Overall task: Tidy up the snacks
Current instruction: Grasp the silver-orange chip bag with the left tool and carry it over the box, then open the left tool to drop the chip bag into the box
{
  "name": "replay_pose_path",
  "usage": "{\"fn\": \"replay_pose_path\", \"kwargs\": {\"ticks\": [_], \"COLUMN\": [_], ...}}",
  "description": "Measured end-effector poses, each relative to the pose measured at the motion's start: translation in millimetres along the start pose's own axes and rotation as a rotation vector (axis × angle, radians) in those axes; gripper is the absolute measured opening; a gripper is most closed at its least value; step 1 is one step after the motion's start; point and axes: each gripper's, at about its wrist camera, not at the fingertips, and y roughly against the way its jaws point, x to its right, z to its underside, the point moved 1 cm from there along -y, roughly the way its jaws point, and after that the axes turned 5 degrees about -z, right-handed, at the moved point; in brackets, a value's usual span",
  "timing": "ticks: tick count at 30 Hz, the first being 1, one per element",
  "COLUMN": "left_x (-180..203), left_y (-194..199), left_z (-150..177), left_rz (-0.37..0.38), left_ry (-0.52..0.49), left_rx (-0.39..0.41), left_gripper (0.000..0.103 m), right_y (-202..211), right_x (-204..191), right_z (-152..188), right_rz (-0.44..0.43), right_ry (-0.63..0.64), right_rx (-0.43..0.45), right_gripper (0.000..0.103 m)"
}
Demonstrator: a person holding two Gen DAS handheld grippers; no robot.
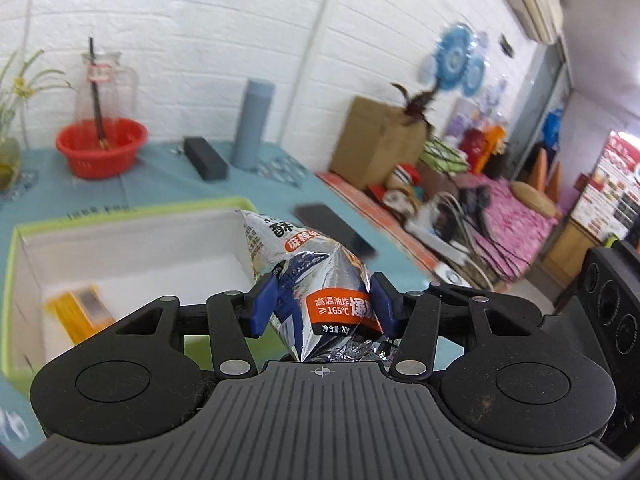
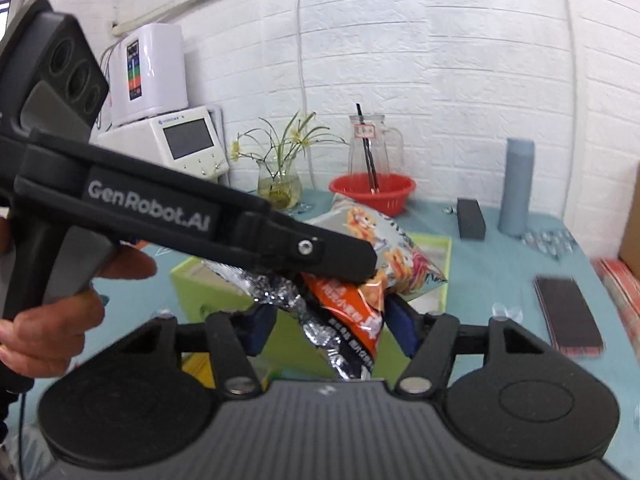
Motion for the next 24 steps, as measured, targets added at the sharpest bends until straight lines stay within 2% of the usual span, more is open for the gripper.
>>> {"fn": "replay_pose_path", "kwargs": {"ticks": [4, 8, 9, 11, 12, 14, 18, 24], "left_x": [-31.6, -55.1, -61.4, -70.3, -73.9, -77.2, -73.2, -48.3], "left_y": [-32.8, -72.9, -81.7, -94.5, -97.6, -93.3, -57.7, 3.1], "left_z": [-30.1, -34.1, -32.3, -27.2, -24.0, -20.2, -17.3, 0.4], "left_rz": [-0.052, -0.076, -0.082, -0.106, -0.140, -0.187, -0.153, -0.143], "left_ry": [0.029, 0.051, 0.064, 0.061, 0.054, 0.042, 0.068, 0.066], "left_rx": [-0.011, -0.045, -0.054, -0.063, -0.067, -0.060, -0.001, 0.066], "left_gripper": [0.033, 0.033, 0.036, 0.050, 0.055, 0.054, 0.057, 0.070], "right_y": [-49.0, -85.6, -91.9, -96.4, -93.4, -75.9, -32.3, 22.6], "right_x": [13.5, 28.3, 31.7, 35.7, 37.5, 37.0, 25.8, -4.3], "right_z": [-26.3, -27.7, -25.7, -22.7, -22.5, -21.4, -18.1, 8.8], "right_rz": [0.016, 0.043, 0.045, 0.061, 0.068, 0.062, 0.064, 0.016], "right_ry": [0.048, 0.069, 0.071, 0.074, 0.070, 0.058, 0.057, 0.035], "right_rx": [-0.054, -0.124, -0.136, -0.141, -0.134, -0.092, -0.010, 0.006], "right_gripper": [0.066, 0.067, 0.069, 0.070, 0.071, 0.077, 0.089, 0.093]}}
